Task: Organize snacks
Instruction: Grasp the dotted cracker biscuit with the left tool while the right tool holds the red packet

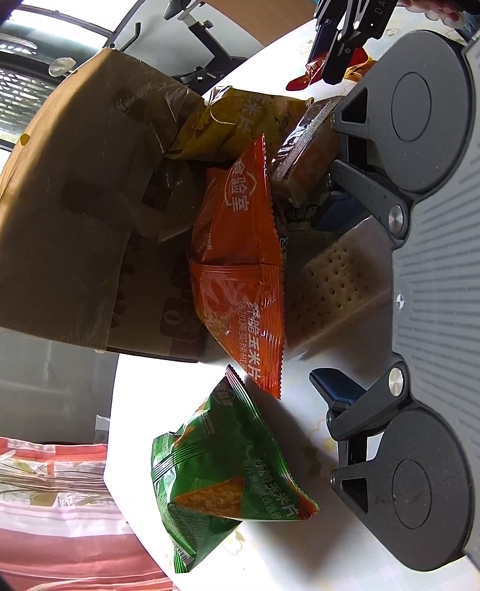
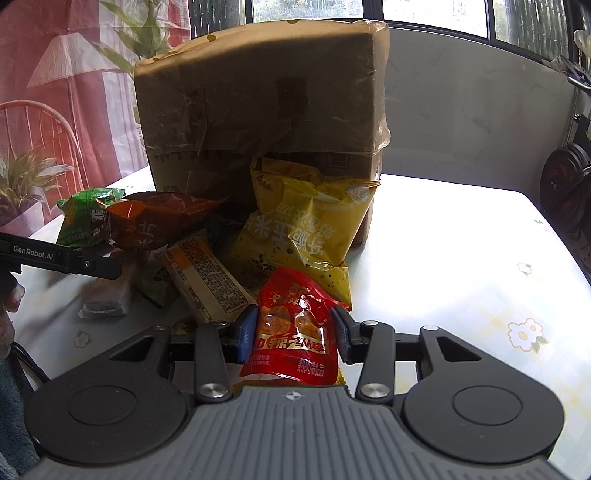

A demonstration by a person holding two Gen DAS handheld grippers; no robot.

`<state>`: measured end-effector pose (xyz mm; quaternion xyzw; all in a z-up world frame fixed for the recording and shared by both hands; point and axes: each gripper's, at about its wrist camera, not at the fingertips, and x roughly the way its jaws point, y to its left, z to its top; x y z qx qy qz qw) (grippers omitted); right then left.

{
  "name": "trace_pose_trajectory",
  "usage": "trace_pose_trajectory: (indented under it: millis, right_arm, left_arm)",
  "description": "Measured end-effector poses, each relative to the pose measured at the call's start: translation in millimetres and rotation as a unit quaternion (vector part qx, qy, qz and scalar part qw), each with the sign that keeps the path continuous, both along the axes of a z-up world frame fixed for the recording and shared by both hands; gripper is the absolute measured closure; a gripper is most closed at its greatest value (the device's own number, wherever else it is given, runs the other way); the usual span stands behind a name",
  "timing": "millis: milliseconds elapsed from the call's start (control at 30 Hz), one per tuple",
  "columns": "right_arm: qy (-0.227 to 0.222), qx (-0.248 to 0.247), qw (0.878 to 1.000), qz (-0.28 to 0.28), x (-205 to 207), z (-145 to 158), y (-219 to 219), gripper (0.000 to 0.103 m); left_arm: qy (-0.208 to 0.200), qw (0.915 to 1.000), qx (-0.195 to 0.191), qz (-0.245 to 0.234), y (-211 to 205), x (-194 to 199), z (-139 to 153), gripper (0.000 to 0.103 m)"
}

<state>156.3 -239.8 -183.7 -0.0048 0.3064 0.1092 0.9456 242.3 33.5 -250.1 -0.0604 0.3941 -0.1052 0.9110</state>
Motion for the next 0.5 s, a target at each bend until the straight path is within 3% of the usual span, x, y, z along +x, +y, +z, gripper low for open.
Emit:
trace_pose_trajectory:
  millis: [233,267,333,400,500]
  right_arm:
    - [-0.002,0.001,1.000,-0.001,0,1,1,0.058]
    - [-0.002,0.001,1.000,-0.001,0,1,1,0.058]
    - [-0.002,0.002,1.000,-0.002,0,1,1,0.058]
    - [-0.003,0.002,1.000,-0.002,-1,1,0,0.058]
    - [-0.005,0.004,1.000,-0.003,-2,2,0,0.058]
  left_arm:
    - [0.002,0.9990,0.043,0.009,-19,14,-6,0.021]
    - [-0.002,0.9984,0.057,0.001,-22,12,-7,0.023]
    - [-0.010,0.9956,0.088,-0.032,-26,4,-7,0.037]
    - [0.000,0.9943,0.096,-0.046,-22,-4,-4,0.042]
    - [0.006,0.9940,0.106,-0.027,-11,-12,-3,0.042]
